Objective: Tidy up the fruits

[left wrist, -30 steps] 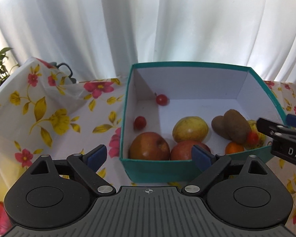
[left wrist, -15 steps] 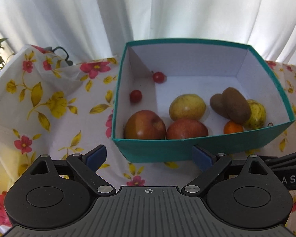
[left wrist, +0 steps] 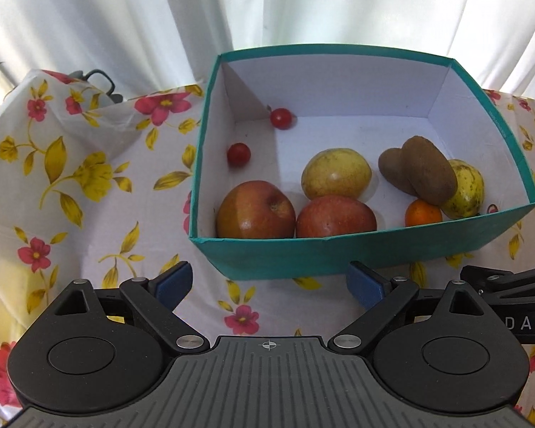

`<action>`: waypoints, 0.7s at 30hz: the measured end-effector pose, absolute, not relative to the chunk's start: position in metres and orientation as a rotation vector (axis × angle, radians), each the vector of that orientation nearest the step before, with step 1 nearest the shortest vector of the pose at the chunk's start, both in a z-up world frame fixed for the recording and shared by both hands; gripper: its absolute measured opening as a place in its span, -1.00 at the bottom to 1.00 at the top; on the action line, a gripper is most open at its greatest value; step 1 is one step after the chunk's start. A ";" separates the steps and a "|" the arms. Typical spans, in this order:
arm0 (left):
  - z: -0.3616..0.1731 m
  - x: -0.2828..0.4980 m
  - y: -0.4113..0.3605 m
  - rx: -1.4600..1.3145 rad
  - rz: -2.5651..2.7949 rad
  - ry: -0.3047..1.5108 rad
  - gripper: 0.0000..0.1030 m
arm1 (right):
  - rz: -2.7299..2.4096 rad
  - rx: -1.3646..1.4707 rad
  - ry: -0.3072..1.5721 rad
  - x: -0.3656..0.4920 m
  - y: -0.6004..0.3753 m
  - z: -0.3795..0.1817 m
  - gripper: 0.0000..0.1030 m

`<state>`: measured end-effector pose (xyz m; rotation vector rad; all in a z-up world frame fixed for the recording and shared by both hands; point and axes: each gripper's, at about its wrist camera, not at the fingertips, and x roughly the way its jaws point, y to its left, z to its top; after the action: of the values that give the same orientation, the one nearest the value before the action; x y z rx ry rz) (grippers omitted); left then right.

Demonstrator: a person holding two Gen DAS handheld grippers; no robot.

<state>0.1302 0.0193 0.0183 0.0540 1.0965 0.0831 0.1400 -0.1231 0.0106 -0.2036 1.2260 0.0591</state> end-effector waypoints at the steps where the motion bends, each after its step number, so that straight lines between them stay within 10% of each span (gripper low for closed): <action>1: 0.018 0.130 0.019 0.057 0.088 1.098 0.87 | 0.059 -0.204 1.226 0.140 -0.123 0.010 1.00; 21: 0.016 0.131 0.014 0.080 0.058 1.099 0.87 | 0.040 -0.212 1.225 0.141 -0.125 0.010 1.00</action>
<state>0.1309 0.0136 0.0157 0.0802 1.0985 0.0585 0.1407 -0.1252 0.0096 -0.2119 1.2253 0.0399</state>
